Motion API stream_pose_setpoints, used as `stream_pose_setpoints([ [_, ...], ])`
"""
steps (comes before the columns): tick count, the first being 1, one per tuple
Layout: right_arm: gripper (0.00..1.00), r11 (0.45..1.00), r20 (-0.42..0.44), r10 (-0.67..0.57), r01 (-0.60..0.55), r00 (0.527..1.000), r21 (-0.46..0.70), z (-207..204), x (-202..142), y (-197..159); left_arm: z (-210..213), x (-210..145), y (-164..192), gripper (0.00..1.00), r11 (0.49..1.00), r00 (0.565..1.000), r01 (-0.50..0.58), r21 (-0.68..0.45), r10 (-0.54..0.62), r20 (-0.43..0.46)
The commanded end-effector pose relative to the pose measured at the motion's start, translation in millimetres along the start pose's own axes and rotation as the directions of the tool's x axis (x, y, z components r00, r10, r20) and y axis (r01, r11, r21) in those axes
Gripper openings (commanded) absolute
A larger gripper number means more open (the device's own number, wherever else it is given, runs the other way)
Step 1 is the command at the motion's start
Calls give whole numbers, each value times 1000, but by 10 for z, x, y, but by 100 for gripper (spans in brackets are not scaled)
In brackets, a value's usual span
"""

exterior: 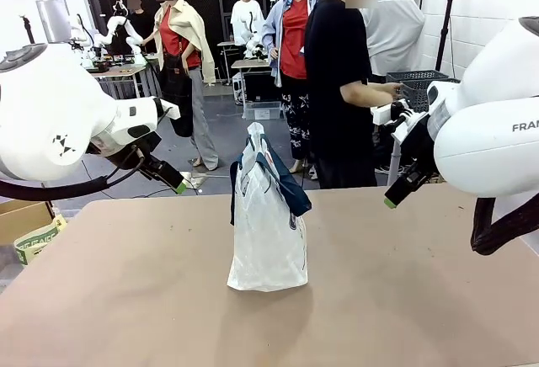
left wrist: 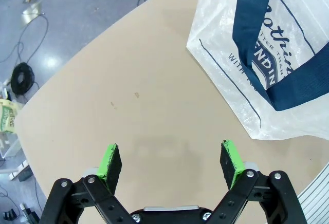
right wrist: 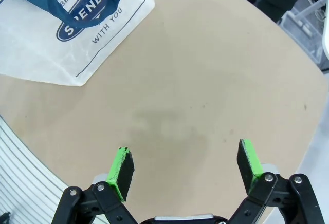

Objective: Transfer purchased items from the store into the shopping bag.
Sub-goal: Open the Reusable shopping bag in the center of the table.

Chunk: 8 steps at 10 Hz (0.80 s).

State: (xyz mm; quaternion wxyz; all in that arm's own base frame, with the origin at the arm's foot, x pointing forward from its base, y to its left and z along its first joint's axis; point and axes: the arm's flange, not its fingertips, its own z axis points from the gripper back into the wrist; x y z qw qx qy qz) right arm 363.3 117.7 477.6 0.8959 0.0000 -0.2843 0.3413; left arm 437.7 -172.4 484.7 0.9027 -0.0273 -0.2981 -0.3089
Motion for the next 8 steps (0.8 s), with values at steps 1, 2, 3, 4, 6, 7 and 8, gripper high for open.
stream_pose_setpoints([
  [1,100,1000,-1,0,0,1000,0,-5,-2,1,0,0,0,100,1000,1000,0,0,0,0],
  [2,100,998,23,-18,16,1000,53,-10,236,-16,53,99,-36,100,998,999,-1,-65,-1,-43],
  [3,100,997,1,-18,18,1000,70,-11,472,-25,135,186,-31,100,996,998,-21,-86,15,-67],
  [4,100,998,-16,-4,5,1000,67,-6,739,-44,206,271,-27,100,995,995,-59,-84,52,-83],
  [6,100,995,-64,30,-24,997,98,36,1344,-14,330,446,-157,100,992,996,-37,-122,26,-88],
  [7,100,992,-91,27,-16,995,126,22,1729,32,381,559,-230,100,991,997,-46,-126,37,-72],
  [8,100,988,-106,5,12,994,157,-6,2064,42,389,661,-264,100,989,998,-44,-143,36,-55],
])
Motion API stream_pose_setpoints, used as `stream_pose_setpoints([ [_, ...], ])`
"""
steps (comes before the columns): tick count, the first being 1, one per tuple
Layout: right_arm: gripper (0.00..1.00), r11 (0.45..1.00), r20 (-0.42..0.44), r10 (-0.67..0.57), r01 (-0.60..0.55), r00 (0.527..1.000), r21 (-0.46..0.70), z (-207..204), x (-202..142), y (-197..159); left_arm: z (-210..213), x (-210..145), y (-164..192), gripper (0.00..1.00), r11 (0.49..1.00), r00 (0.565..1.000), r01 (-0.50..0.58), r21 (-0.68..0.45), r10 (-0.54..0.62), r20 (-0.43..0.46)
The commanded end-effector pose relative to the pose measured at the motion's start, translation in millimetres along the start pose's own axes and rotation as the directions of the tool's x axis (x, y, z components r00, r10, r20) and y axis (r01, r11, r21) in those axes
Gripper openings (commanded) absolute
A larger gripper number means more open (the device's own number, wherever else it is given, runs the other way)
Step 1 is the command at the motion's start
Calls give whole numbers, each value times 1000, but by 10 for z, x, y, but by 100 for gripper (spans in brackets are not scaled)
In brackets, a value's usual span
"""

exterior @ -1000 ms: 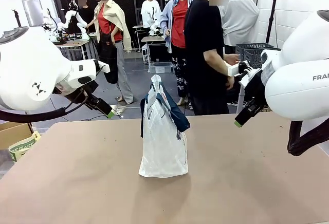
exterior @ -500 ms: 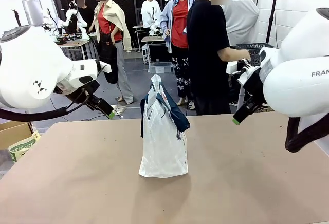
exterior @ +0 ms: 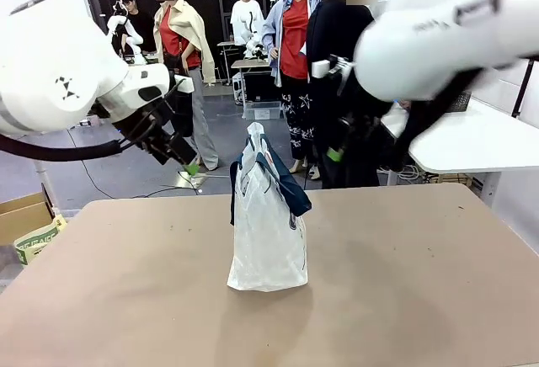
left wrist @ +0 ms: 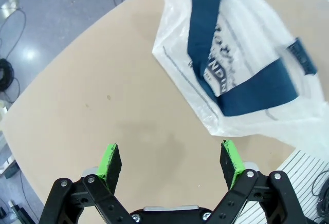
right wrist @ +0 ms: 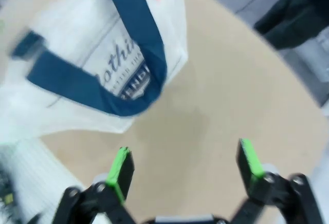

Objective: Transfer purchased items from the store into the shopping bag.
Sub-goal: Open the Reusable shopping bag in the center of the table.

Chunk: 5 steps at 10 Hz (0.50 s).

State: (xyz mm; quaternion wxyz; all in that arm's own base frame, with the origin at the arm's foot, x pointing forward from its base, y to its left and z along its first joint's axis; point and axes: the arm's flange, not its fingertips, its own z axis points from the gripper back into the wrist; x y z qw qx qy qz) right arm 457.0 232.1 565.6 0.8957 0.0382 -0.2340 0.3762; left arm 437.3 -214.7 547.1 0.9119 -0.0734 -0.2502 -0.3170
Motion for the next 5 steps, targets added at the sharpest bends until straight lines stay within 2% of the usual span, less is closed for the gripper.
stream_pose_setpoints([
  [1,100,996,-53,-57,61,997,70,-15,600,-39,6,165,-57,100,999,999,-31,-28,31,11],
  [3,100,995,-88,-67,72,994,64,-99,900,67,28,343,-110,100,998,998,-62,-28,62,5],
  [4,100,993,-83,-90,96,993,71,-135,994,35,45,427,-115,100,995,998,-68,-68,69,12],
  [5,100,1000,-38,24,-24,999,-7,-148,795,-56,42,251,-144,100,1000,1000,-25,-16,26,16],
])
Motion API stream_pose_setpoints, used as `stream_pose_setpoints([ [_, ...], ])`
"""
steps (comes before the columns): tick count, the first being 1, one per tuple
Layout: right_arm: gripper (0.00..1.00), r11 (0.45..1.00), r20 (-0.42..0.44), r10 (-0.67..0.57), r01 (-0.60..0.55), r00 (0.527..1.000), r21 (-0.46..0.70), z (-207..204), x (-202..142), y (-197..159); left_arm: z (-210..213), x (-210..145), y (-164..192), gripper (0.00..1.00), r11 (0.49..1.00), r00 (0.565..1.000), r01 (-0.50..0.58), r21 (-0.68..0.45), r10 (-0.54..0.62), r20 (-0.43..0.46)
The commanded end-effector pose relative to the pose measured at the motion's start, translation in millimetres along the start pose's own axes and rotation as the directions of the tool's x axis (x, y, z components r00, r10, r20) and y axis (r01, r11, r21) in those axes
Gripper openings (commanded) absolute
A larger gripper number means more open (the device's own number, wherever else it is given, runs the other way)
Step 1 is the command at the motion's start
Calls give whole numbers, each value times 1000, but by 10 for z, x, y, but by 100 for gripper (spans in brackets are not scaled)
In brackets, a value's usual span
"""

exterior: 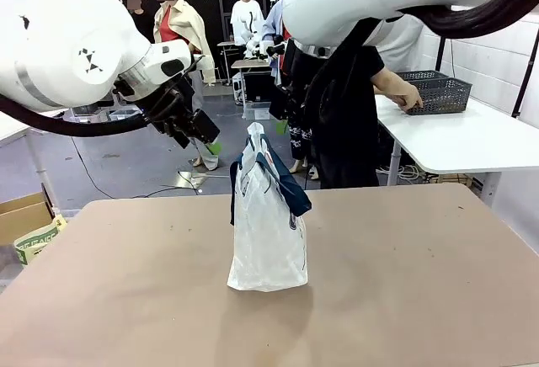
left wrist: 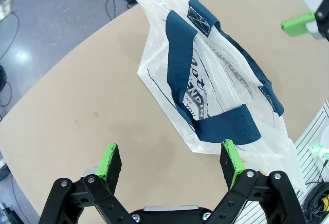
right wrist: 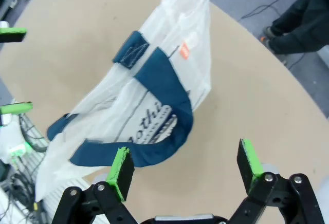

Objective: Transfer purchased items from the store into the shopping bag.
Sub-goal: Open the Reusable shopping bag in the center of the table.

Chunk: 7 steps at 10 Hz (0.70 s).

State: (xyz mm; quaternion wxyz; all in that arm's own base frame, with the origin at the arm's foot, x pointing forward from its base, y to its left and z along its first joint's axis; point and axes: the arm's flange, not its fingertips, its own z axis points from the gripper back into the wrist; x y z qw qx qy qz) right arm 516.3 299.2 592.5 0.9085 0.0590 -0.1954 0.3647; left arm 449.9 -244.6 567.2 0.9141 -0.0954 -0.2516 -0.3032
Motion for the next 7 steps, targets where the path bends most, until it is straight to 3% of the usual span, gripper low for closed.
stream_pose_setpoints([
  [1,100,1000,-3,-19,19,1000,25,9,-34,60,9,-96,13,100,1000,1000,12,16,-12,-1],
  [3,100,1000,0,-1,1,1000,-2,4,-4,-17,-5,-14,-3,100,1000,1000,1,1,-1,-2],
  [4,100,994,11,-79,78,997,77,-77,-23,61,4,8,-119,100,999,999,-34,4,34,-30],
  [7,100,975,-107,-199,208,974,82,-268,209,216,68,139,-387,100,978,972,-208,31,210,-110],
])
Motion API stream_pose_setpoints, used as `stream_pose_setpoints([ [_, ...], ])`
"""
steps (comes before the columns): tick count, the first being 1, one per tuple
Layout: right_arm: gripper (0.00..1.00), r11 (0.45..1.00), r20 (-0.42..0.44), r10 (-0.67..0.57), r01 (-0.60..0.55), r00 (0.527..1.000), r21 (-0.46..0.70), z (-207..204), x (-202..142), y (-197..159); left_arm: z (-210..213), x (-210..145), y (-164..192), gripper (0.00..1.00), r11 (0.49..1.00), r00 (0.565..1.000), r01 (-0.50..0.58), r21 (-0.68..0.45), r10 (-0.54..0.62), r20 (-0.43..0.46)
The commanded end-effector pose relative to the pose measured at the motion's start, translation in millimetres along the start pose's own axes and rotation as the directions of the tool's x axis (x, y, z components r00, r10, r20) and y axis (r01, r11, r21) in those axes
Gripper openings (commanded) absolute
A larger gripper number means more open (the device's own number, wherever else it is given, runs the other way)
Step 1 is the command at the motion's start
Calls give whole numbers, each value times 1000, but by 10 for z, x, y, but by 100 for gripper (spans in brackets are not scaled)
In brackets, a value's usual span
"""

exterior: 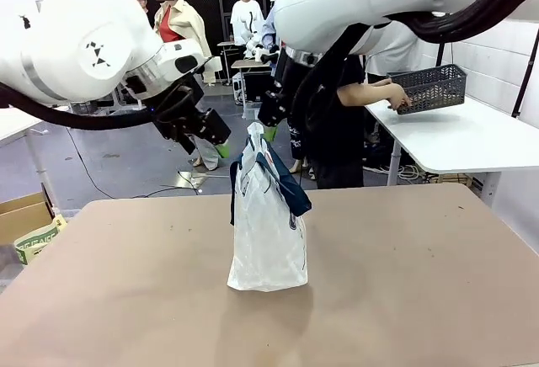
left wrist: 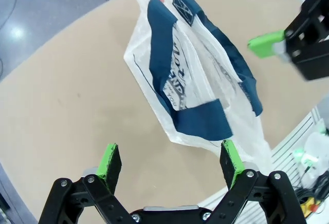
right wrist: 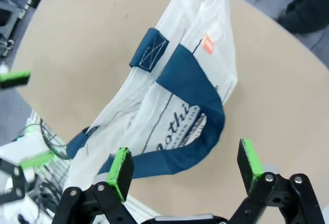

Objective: Transfer purchased items from the store into the shopping bag.
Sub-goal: Open the Reusable shopping bag in the center of the table.

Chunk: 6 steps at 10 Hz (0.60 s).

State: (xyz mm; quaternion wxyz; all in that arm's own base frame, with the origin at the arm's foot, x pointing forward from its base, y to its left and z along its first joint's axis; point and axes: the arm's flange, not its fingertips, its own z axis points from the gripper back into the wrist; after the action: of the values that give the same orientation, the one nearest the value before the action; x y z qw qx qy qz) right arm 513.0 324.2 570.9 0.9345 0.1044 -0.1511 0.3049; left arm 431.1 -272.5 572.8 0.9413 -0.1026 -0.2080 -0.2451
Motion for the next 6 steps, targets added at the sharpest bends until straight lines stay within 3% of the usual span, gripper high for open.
stream_pose_setpoints([
  [1,100,998,-55,-63,65,996,20,-83,209,48,19,96,-108,100,987,987,-158,14,158,-36],
  [6,100,993,-43,-106,108,993,44,-183,396,53,-162,116,-191,100,991,990,-134,-26,133,-37],
])
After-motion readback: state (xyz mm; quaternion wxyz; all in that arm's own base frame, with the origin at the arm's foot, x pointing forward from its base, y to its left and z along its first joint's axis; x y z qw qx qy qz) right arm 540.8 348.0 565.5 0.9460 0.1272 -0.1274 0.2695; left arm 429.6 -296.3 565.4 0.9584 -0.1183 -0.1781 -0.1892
